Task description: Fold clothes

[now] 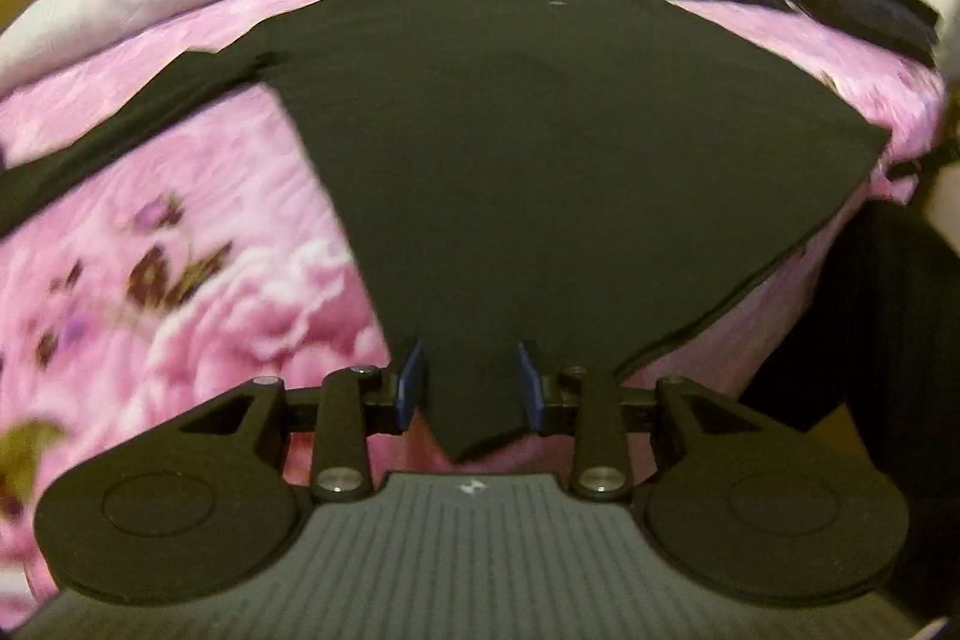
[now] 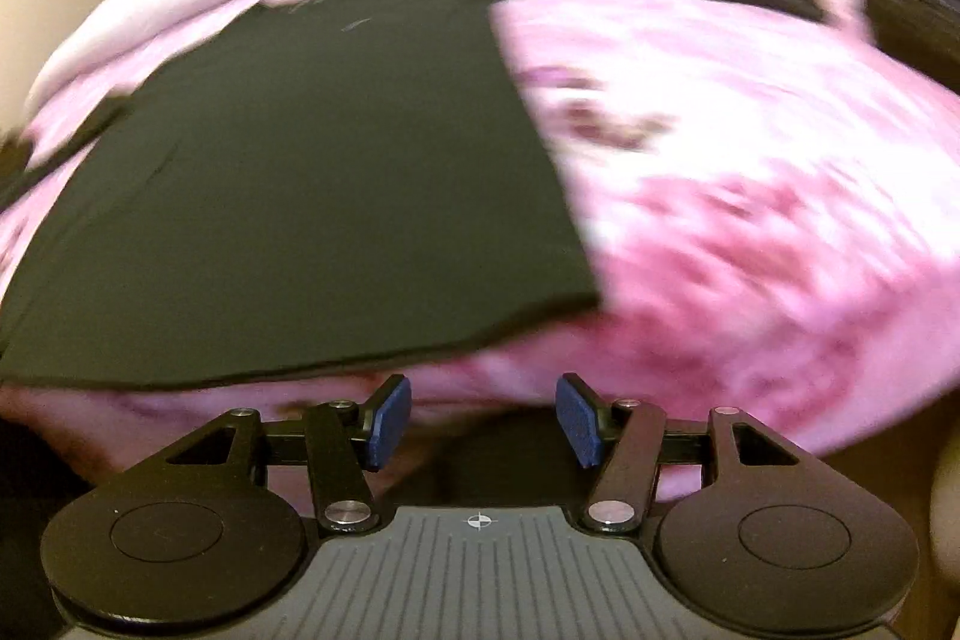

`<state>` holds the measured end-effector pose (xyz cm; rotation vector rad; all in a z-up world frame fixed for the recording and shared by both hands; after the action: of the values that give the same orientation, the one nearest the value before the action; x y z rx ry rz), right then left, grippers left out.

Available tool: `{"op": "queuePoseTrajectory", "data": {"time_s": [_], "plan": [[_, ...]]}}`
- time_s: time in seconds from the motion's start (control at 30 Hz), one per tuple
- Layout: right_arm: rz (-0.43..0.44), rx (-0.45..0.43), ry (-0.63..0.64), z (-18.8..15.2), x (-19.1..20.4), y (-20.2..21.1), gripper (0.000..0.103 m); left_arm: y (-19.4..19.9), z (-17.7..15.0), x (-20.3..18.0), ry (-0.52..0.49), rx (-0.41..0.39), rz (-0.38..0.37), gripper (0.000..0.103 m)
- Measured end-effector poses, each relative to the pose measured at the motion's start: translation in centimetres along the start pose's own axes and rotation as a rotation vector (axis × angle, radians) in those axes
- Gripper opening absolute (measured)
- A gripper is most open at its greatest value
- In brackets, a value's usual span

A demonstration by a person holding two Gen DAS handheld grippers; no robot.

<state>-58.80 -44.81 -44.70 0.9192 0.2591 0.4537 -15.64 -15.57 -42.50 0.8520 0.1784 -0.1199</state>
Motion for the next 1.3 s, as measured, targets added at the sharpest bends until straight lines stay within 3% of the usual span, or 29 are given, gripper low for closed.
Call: {"op": "queuePoseTrajectory", "data": {"time_s": [0.1,0.17,0.33,0.4,0.53,0.73,0.93,1.3], "plan": [[0.019,-0.040,-0.109,0.3,-1.8,1.4,0.058,1.4,-0.2,0.5,0.060,-0.017,0.047,0.030],[0.029,-0.055,-0.130,0.6,-1.5,2.1,0.058,2.1,0.2,0.8,0.095,-0.046,0.090,0.036],[-0.003,-0.084,-0.104,2.6,0.9,3.7,0.060,3.6,2.3,1.9,0.190,-0.152,0.165,0.069],[-0.017,-0.122,-0.054,3.7,2.5,4.5,0.073,4.1,3.6,1.7,0.189,-0.185,0.184,0.077],[-0.051,-0.183,0.033,5.4,5.7,6.6,0.080,4.5,4.6,0.6,0.153,-0.190,0.222,0.094],[-0.022,-0.174,0.102,5.0,9.4,8.3,0.083,4.8,3.8,0.1,0.168,-0.171,0.272,0.097],[-0.037,-0.164,0.152,3.3,11.1,8.1,0.083,5.2,2.3,-0.7,0.109,-0.157,0.319,0.097],[-0.031,-0.095,0.124,0.8,10.7,7.8,0.083,4.9,1.4,-1.5,0.108,-0.145,0.297,0.097]]}}
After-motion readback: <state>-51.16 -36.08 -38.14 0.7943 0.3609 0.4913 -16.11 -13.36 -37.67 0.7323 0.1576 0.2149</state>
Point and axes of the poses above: each gripper's, at about its wrist camera, not at the fingertips, and y roughly against the way its jaws point, x to its left, z to its top, the point moved 10 cm from there along -y, roughly the way its jaws point, and after that the axes turned 15 degrees about -z, right-handed, at the moved point
